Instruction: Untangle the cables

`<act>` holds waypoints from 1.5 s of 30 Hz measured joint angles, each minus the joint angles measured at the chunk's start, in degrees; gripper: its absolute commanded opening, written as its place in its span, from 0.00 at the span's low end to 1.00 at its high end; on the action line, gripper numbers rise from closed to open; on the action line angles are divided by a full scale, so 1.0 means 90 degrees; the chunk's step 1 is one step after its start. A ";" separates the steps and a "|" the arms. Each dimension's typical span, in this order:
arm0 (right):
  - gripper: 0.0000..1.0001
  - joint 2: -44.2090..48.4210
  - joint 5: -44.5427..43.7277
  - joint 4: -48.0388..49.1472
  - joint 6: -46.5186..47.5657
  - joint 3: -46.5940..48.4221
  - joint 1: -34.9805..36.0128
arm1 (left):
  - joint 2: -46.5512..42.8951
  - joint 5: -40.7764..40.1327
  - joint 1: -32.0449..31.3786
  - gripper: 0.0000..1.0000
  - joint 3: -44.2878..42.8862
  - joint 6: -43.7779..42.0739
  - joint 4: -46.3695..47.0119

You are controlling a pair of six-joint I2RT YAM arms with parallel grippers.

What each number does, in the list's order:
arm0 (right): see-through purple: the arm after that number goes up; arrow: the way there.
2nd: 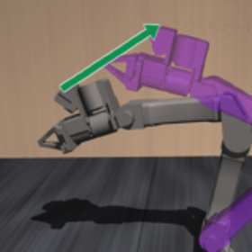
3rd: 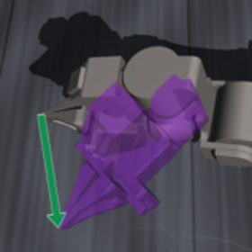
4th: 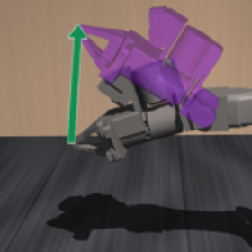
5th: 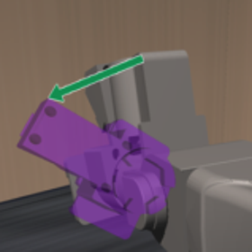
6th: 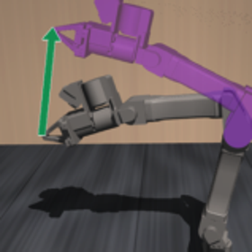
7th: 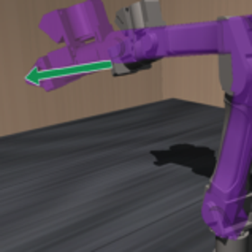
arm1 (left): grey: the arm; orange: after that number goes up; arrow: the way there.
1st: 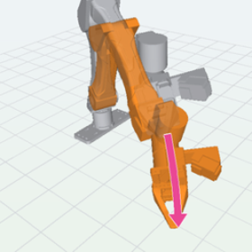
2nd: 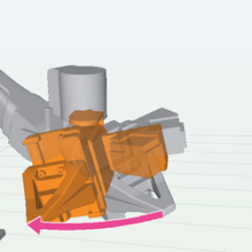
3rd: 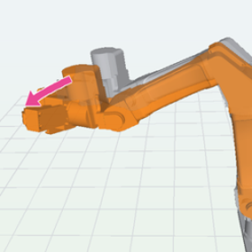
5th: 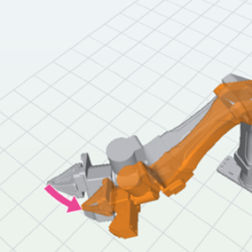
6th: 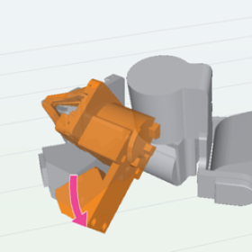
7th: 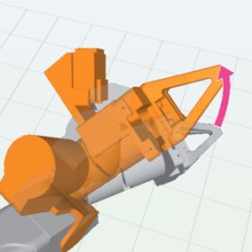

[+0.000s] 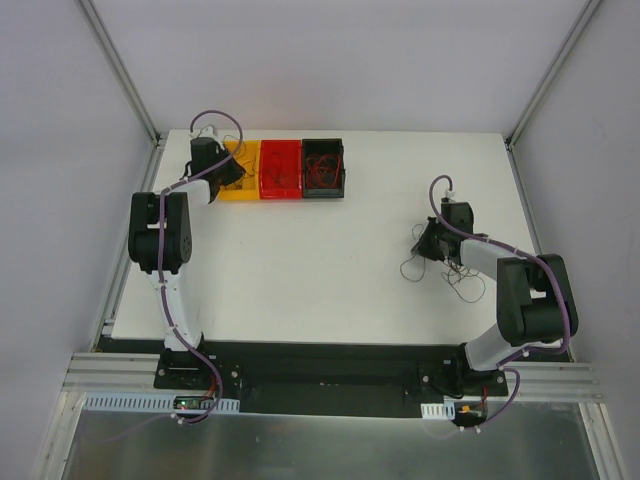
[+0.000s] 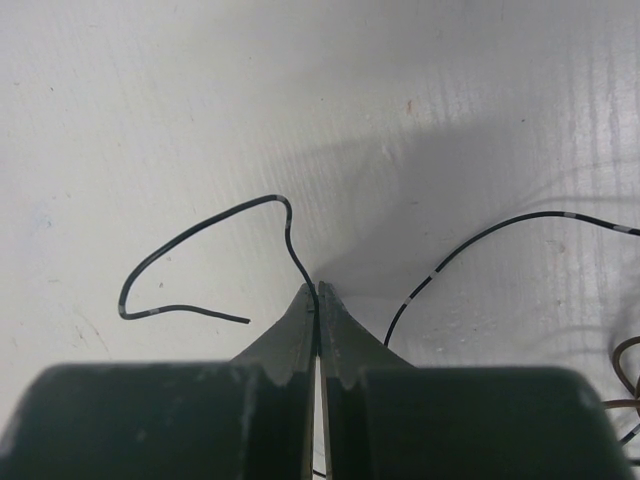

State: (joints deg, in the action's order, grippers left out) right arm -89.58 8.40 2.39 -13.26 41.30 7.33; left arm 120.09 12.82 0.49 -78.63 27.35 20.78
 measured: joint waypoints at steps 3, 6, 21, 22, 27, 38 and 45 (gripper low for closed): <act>0.01 -0.0015 0.0000 -0.0002 0.0002 0.0019 0.0007 | -0.0039 -0.0046 0.0000 0.25 0.0000 0.0032 -0.0221; 0.01 -0.0019 0.0000 -0.0005 0.0005 0.0024 0.0012 | -0.0228 -0.0121 0.0000 0.43 0.0017 0.0090 -0.0542; 0.01 -0.0019 -0.0007 -0.0007 0.0061 0.0029 0.0090 | -0.2543 -0.0238 0.0000 0.76 0.0680 0.0690 -0.1474; 0.01 -0.0019 -0.0015 -0.0007 0.0085 0.0029 0.0131 | -0.2744 -0.0267 0.0000 0.75 0.0823 0.0780 -0.1547; 0.01 0.0019 -0.0202 -0.0015 0.0357 0.0029 0.0602 | -0.3963 0.0228 -0.0002 0.72 0.1911 0.1362 -0.1821; 0.02 -0.0075 0.0493 -0.0393 0.0017 0.0733 0.2662 | -0.5778 0.1005 -0.1299 0.73 0.3106 0.0537 -0.2038; 0.33 -0.0651 0.1455 -0.0301 -0.0483 0.1819 0.3961 | -0.6618 0.0954 -0.1426 0.74 0.3106 -0.0070 -0.2013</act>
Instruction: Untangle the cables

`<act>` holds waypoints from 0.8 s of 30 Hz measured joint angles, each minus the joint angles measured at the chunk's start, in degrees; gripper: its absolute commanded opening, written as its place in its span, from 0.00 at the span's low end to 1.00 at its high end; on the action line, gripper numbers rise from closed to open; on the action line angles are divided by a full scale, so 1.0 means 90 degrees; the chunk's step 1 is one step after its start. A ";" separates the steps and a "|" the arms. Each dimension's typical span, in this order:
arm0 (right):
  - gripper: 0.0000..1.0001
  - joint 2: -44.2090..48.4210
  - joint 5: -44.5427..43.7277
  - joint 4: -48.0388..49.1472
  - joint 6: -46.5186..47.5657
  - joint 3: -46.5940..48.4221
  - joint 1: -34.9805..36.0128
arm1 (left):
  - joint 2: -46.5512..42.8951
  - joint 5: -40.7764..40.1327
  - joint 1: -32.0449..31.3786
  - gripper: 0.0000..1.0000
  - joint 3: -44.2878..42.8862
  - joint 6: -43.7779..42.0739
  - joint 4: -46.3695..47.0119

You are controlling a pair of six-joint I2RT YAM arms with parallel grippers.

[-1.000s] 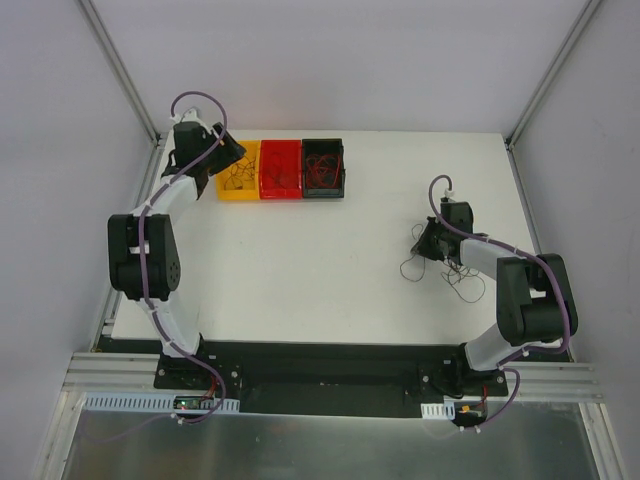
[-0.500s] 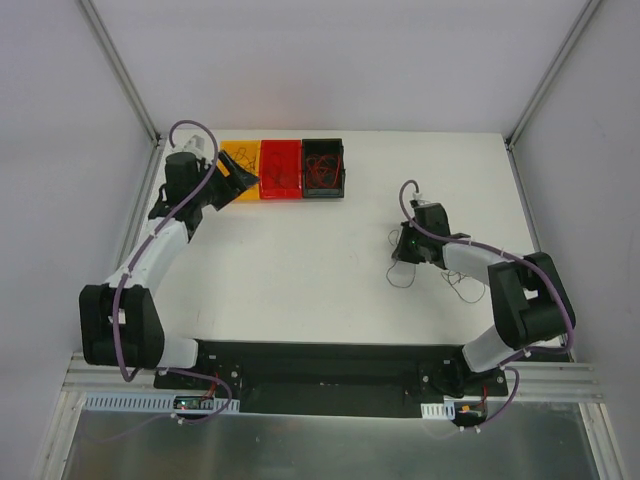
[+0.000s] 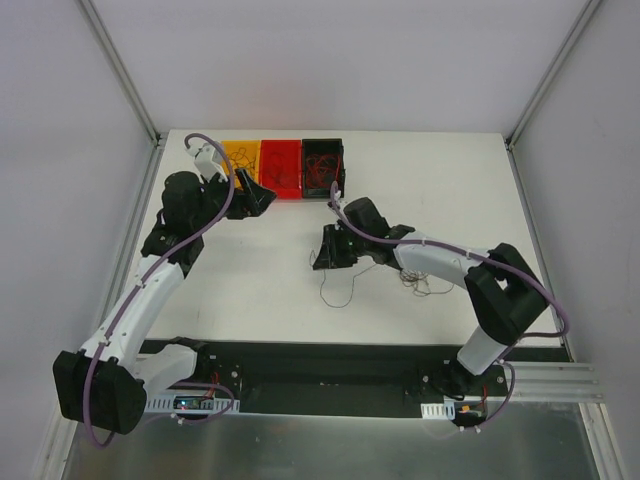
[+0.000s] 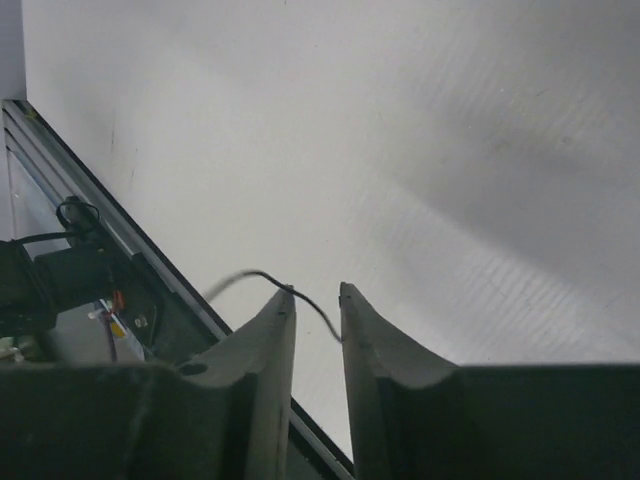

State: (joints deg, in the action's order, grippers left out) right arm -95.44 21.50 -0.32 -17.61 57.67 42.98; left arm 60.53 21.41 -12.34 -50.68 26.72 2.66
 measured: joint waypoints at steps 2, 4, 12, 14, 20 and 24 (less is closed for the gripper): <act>0.41 0.0041 0.0102 -0.0058 -0.0046 -0.0015 -0.0061 | -0.0100 -0.0061 0.0000 0.73 0.0000 -0.0068 0.0000; 0.50 0.0177 0.0087 -0.0117 -0.0056 -0.0138 -0.0243 | -0.0134 -0.0085 0.0000 0.74 0.0000 -0.0097 0.0002; 0.66 0.2732 -0.1103 -0.1452 0.0415 -0.1328 -0.1617 | 0.0046 0.0024 -0.0051 0.67 0.0000 -0.0080 -0.0002; 0.66 0.3172 -0.1416 -0.1688 0.0476 -0.1389 -0.2033 | 0.0185 0.0134 -0.0114 0.65 0.0000 -0.0068 0.0000; 0.61 0.3524 -0.2011 -0.2242 0.0823 -0.1625 -0.2521 | 0.0367 0.0255 -0.0391 0.50 0.0000 -0.0124 -0.0007; 0.54 0.3237 -0.1931 -0.2259 0.1163 -0.1773 -0.2511 | 0.0369 0.0240 -0.0719 0.44 0.0000 -0.0386 0.0000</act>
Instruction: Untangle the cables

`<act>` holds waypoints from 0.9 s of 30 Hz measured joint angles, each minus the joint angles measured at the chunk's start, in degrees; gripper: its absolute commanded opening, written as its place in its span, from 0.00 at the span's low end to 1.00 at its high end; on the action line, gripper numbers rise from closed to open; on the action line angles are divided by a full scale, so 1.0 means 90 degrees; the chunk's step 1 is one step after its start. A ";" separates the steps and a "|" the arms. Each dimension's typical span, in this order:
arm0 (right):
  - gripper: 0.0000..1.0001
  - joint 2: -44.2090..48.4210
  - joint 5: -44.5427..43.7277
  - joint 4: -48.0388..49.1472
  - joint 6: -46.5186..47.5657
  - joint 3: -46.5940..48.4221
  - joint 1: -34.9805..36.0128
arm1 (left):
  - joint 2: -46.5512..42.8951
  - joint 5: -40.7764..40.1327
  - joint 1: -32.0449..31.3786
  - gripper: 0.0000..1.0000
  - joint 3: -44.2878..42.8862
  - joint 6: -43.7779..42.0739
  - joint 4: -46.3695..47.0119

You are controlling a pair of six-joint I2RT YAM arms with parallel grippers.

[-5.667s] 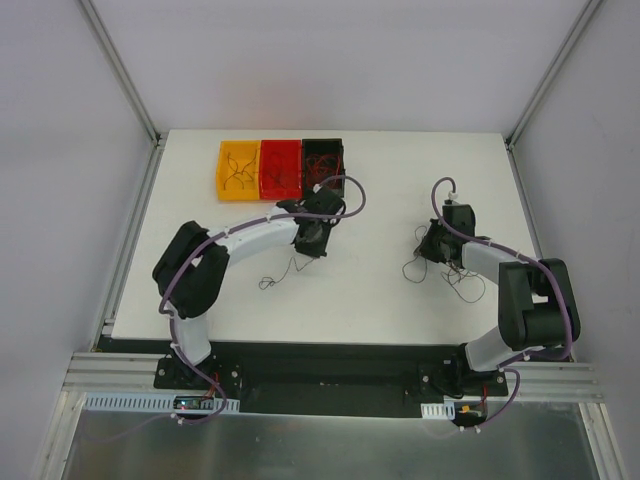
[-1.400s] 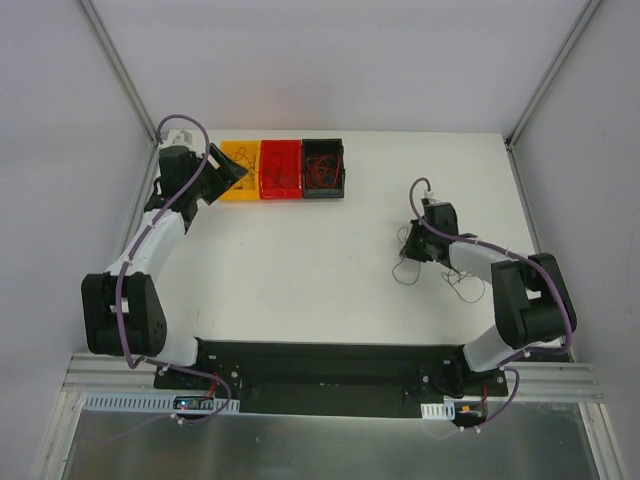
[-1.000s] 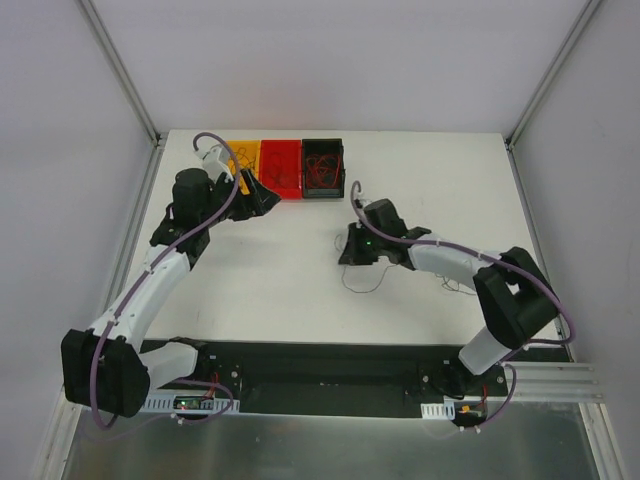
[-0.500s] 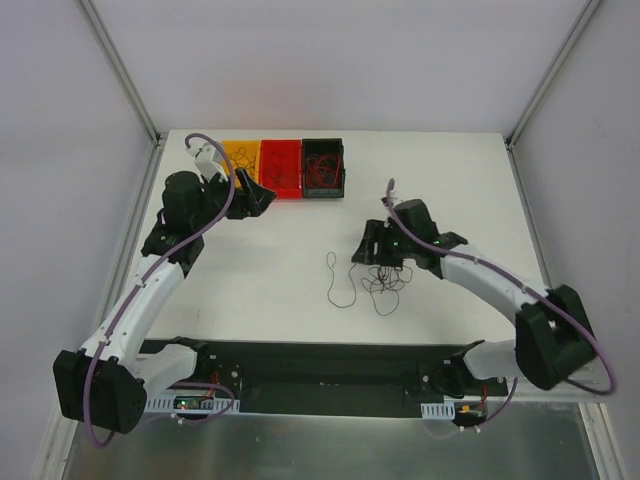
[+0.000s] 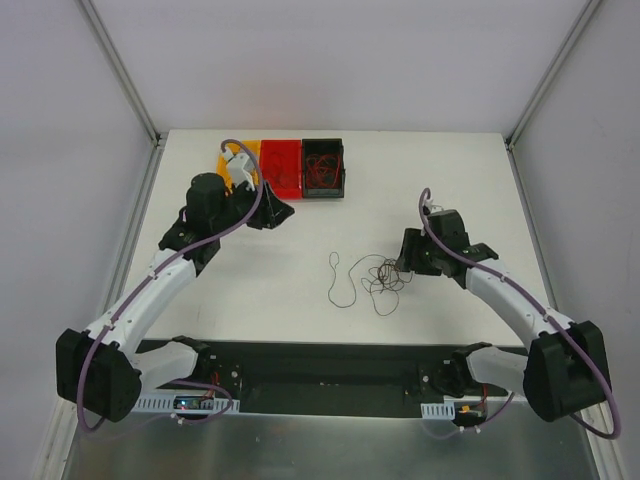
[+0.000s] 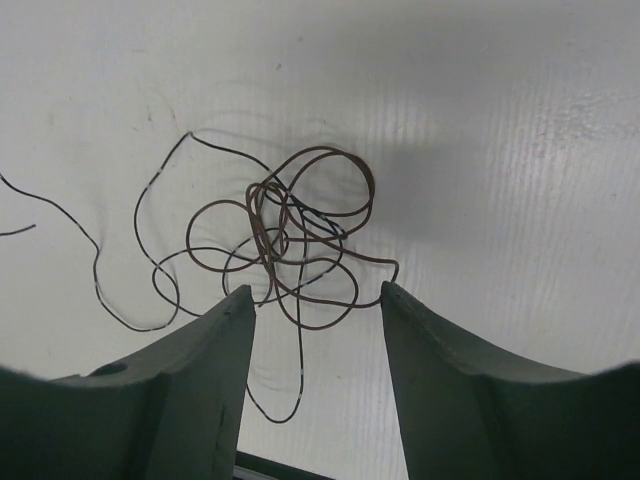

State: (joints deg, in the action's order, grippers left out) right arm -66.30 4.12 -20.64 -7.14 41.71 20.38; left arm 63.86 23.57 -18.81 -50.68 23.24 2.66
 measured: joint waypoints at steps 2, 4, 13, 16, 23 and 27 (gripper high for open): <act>0.52 -0.0141 0.0168 0.0141 0.0117 -0.0134 0.0002 | 0.0000 -0.0002 -0.0221 0.44 0.0000 -0.0160 0.0000; 0.50 -0.0274 0.0333 0.0372 0.0204 -0.0284 0.0002 | 0.0022 0.0000 -0.0437 0.47 0.0000 -0.0342 0.0002; 0.00 -0.1083 0.1141 0.1489 0.0287 -0.0427 0.0194 | 0.0512 0.0112 -0.1382 0.57 0.0007 -0.1171 0.0029; 0.00 -0.1076 0.1860 0.2001 0.0199 -0.0554 0.0206 | 0.0712 0.0345 -0.1610 0.55 0.0058 -0.1231 0.0219; 0.00 0.0245 0.3655 0.2795 -0.0459 -0.0704 0.0216 | 0.0840 0.0988 -0.1746 0.60 0.0593 -0.0627 0.1416; 0.00 0.0673 0.4313 0.3058 -0.1110 -0.0211 0.0216 | 0.0736 0.0988 -0.2011 0.69 0.0984 -0.0335 0.2086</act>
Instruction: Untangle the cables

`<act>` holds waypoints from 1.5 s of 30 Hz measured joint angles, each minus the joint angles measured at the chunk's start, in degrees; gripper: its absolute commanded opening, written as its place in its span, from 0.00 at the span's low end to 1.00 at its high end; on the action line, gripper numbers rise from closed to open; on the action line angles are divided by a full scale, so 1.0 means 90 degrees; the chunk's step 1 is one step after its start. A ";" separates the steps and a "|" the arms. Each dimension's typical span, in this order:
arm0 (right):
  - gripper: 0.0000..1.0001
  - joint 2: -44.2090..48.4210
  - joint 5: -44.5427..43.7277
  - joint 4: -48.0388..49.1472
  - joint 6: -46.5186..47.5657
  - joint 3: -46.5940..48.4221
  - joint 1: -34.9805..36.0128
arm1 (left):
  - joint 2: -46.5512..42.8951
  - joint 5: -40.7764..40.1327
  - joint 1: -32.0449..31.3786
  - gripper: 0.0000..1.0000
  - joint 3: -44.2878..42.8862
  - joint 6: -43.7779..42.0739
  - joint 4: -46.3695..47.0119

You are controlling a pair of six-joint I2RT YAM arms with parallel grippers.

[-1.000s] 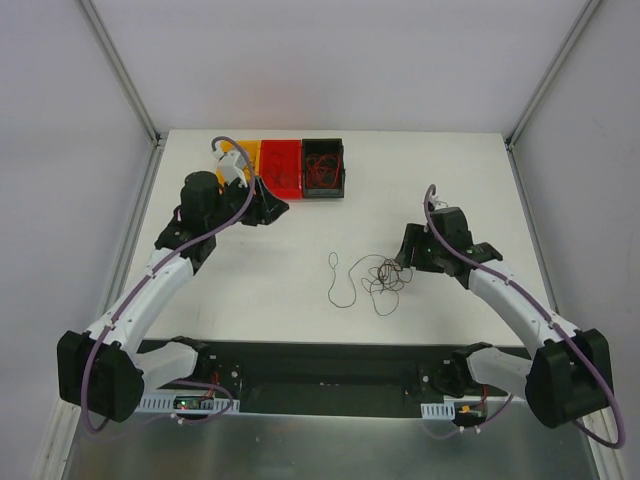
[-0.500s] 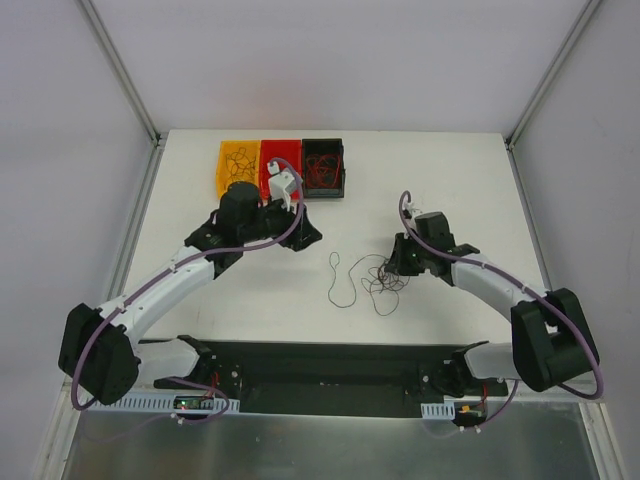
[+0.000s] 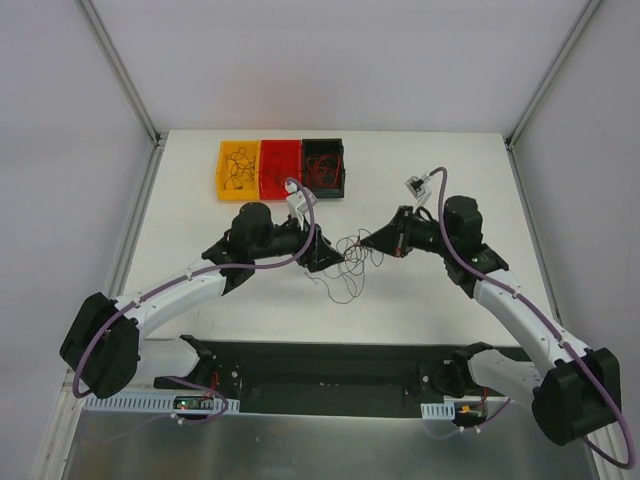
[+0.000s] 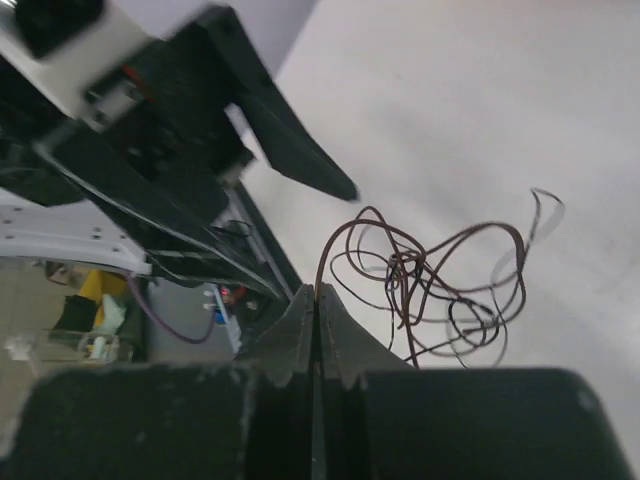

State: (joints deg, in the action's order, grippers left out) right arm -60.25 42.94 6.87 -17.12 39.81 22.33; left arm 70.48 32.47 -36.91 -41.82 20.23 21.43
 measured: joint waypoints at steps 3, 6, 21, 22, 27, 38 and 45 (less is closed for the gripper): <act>0.00 0.0017 0.0379 0.0364 -0.0510 0.0338 0.0000 | -0.0010 -0.0107 -0.0216 0.69 0.0092 0.0141 0.0240; 0.01 0.0049 0.0670 0.0763 -0.1052 0.0500 0.0034 | 0.0022 -0.0345 -0.0313 0.67 0.0119 0.0325 0.0413; 0.00 0.0471 0.0753 0.0663 -0.2033 0.1945 0.0542 | 0.1518 -0.1800 -0.0267 0.07 -0.0253 0.1212 0.0160; 0.00 0.0539 0.0712 0.0559 -0.1984 0.2142 0.0542 | 0.1525 -0.1868 -0.0243 0.05 -0.0223 0.1224 0.0049; 0.01 0.1059 0.0296 -0.0221 -0.1413 0.3356 0.0495 | 0.1406 -0.1984 0.0151 0.03 0.0393 0.1212 -0.0189; 0.00 0.1396 -0.2047 -0.3092 0.0886 0.4828 0.0248 | -0.0814 -0.3036 0.0328 0.00 0.1132 0.0624 -0.1297; 0.00 0.1741 -0.3053 -0.4031 0.1681 0.5095 0.0243 | -0.1637 -0.3701 0.0493 0.28 0.1149 0.0573 -0.2055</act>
State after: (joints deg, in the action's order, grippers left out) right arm -44.58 15.46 -29.41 -2.00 85.67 24.51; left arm 55.75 -0.84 -32.47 -31.48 25.39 2.94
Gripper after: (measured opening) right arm 0.010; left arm 0.155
